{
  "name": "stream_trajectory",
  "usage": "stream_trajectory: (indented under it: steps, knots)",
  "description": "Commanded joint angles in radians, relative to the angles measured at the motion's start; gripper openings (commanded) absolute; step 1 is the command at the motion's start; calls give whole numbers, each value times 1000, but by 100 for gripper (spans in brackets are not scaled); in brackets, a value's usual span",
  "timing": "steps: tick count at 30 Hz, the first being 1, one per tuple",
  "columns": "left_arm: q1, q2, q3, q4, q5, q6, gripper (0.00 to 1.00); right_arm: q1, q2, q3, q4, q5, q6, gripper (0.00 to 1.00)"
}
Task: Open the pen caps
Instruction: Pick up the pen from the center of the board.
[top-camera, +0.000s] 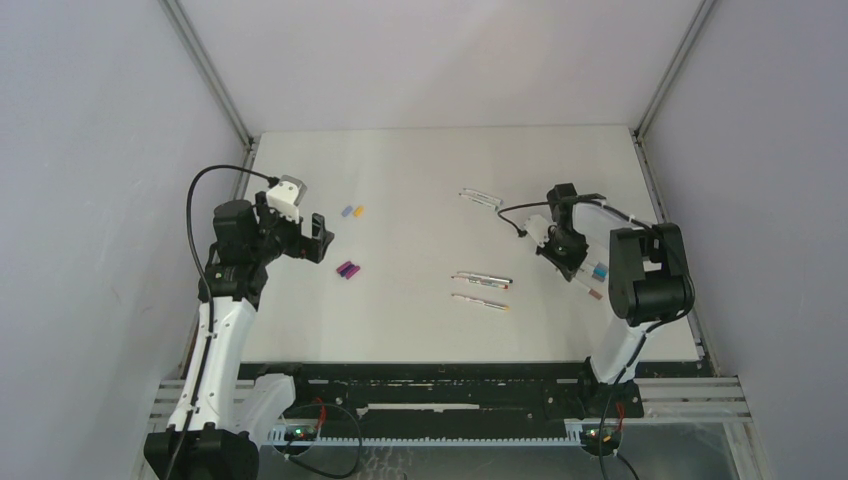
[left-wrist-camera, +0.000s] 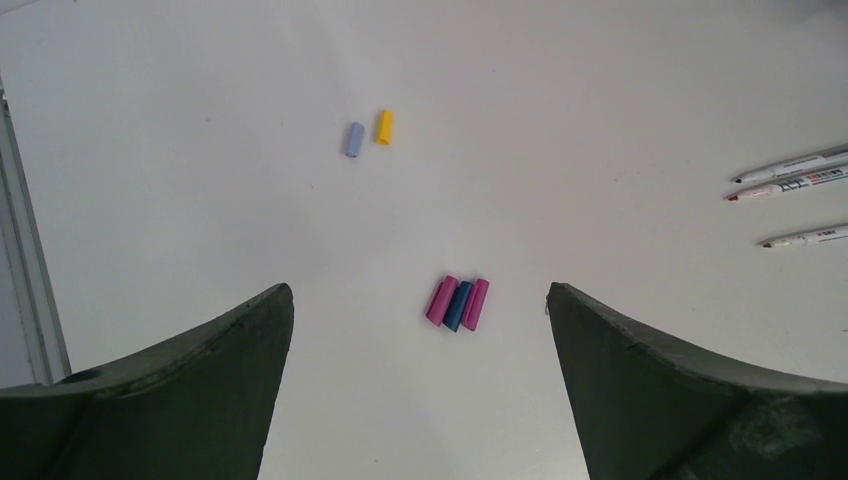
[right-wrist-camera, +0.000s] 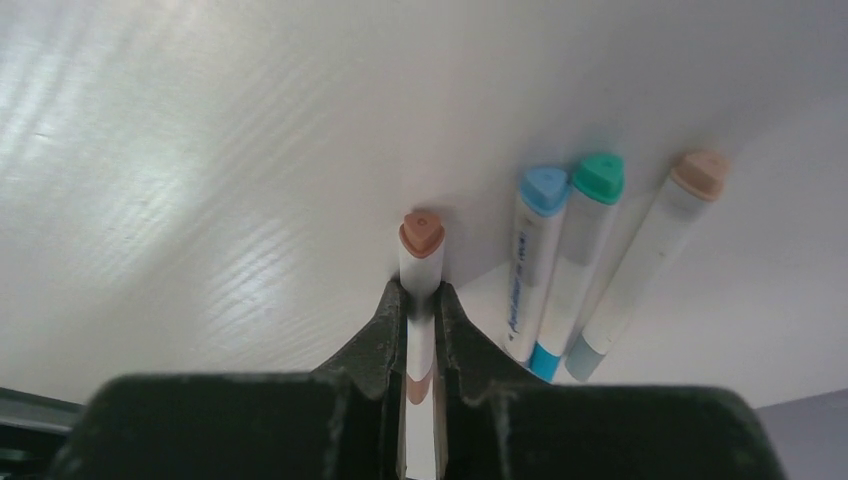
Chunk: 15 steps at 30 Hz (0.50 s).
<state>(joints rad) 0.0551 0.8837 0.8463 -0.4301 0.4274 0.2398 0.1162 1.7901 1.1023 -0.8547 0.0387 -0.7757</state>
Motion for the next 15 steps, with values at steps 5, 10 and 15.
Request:
stream_trajectory:
  steps: [5, 10, 15]
  knots:
    - [6, -2, -13, 20, 52, 22, 100, 31, -111, 106, -65, -218, 93, 0]
    - [4, 12, 9, 19, 63, 5, 100, 41, -201, 217, -83, -364, 200, 0]
    - [-14, 44, 33, 47, 63, -10, 100, 72, -272, 308, -38, -481, 349, 0]
